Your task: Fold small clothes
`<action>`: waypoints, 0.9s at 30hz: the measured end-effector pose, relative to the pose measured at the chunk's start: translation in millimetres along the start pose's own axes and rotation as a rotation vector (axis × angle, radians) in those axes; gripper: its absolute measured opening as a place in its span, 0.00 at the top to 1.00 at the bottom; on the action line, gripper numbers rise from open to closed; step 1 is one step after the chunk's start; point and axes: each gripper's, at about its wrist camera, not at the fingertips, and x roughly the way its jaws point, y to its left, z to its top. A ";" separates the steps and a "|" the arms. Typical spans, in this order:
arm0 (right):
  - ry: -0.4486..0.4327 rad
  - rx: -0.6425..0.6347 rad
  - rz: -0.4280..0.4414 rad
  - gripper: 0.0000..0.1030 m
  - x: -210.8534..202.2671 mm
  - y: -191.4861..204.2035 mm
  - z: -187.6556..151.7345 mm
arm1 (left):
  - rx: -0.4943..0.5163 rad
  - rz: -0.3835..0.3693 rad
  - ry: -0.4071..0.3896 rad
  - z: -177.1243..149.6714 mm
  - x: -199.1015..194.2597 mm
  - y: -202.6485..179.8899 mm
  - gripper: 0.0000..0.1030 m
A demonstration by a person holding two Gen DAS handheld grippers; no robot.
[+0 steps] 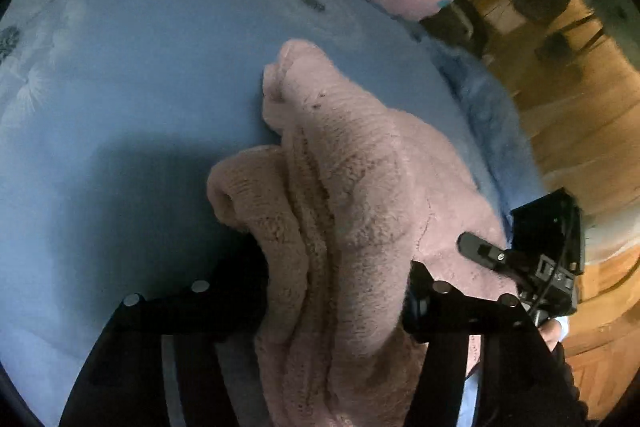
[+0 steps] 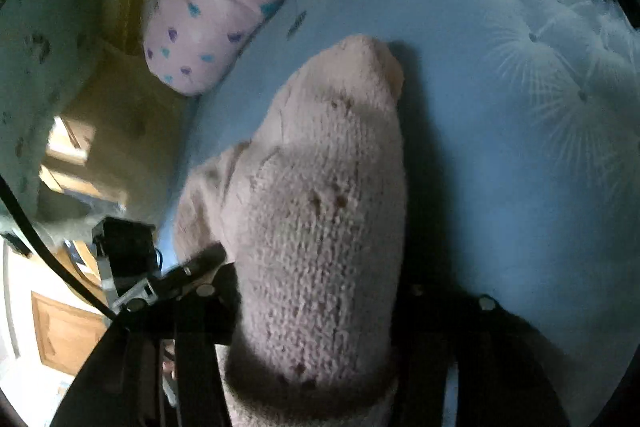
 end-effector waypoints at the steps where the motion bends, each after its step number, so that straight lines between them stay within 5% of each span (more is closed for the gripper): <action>1: 0.013 -0.006 -0.022 0.47 0.4 3.6 0.6 | 0.020 0.012 -0.002 -1.4 -1.1 -2.3 0.58; 6: 0.025 -0.058 -0.148 0.35 -2.0 21.9 -10.5 | 0.121 0.299 -0.017 -21.0 -20.5 -27.7 0.41; 10: 0.110 -0.081 -0.353 0.14 -18.9 40.6 -22.4 | 0.274 0.537 -0.087 -52.6 -62.3 -61.6 0.41; 12: 0.076 -0.123 -0.440 0.12 -39.5 53.9 -31.8 | 0.339 0.625 -0.163 -76.2 -86.4 -77.1 0.41; 15: -0.002 -0.169 -0.473 0.12 -72.4 68.5 -58.3 | 0.278 0.608 -0.341 -116.3 -120.8 -79.7 0.41; 17: -0.052 -0.215 -0.483 0.12 -88.2 74.5 -85.8 | 0.221 0.554 -0.372 -137.1 -125.9 -74.5 0.41; 23: -0.290 -0.538 -0.675 0.12 -82.4 87.7 -190.0 | 0.145 0.477 -0.279 -200.3 -89.6 -63.0 0.41; 25: -0.386 -0.630 -0.703 0.12 -77.3 93.4 -206.6 | 0.132 0.439 -0.195 -203.5 -72.0 -55.1 0.41; 27: -0.370 -0.627 -0.702 0.12 -71.1 85.1 -206.7 | 0.121 0.447 -0.188 -202.2 -67.0 -51.8 0.40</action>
